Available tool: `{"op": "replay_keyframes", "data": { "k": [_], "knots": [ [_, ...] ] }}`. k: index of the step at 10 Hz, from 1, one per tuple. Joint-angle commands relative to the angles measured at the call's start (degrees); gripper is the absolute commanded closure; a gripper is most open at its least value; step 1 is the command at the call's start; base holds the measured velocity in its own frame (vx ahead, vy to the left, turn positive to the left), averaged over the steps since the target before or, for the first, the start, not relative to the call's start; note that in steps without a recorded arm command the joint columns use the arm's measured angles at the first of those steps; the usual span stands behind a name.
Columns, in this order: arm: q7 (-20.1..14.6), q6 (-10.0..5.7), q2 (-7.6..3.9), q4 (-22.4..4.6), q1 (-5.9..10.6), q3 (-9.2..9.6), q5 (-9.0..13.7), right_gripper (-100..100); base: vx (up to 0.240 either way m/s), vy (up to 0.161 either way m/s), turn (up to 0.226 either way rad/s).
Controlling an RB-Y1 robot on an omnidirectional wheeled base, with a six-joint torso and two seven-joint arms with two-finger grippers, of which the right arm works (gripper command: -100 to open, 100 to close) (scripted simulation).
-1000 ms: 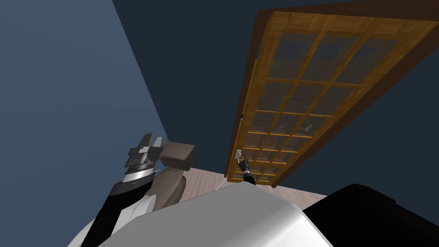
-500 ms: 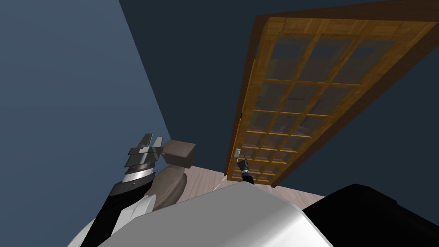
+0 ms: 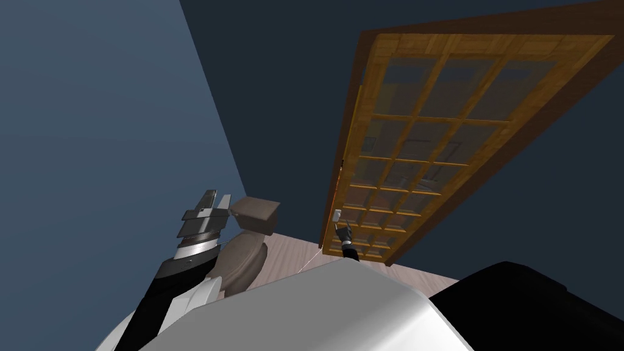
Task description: Pull the door open
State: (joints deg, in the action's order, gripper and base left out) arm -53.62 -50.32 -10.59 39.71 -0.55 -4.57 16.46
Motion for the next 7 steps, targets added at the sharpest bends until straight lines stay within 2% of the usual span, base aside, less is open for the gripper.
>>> {"op": "replay_keyframes", "data": {
  "k": [1, 2, 4, 5, 6, 7],
  "knots": [
    [-2.86, 0.41, 0.38, 0.38, 0.14, 0.33, 1.22, -100, -0.056, -0.014, 0.048],
    [-3.12, 0.41, 0.38, 0.38, 0.14, 0.33, 1.22, -100, -0.044, -0.010, 0.020],
    [-6.90, 0.90, 1.01, 0.72, 0.48, 0.89, 3.21, -100, -0.062, -0.017, 0.052],
    [-7.79, 0.90, 1.01, 0.72, 0.48, 0.89, 3.21, -100, -0.061, -0.022, 0.023],
    [-9.86, 1.14, 1.32, 0.88, 0.64, 1.15, 4.17, -100, -0.062, -0.008, 0.042],
    [-10.11, 1.14, 1.32, 0.88, 0.64, 1.15, 4.17, -100, -0.047, -0.006, 0.019]
  ]
}}
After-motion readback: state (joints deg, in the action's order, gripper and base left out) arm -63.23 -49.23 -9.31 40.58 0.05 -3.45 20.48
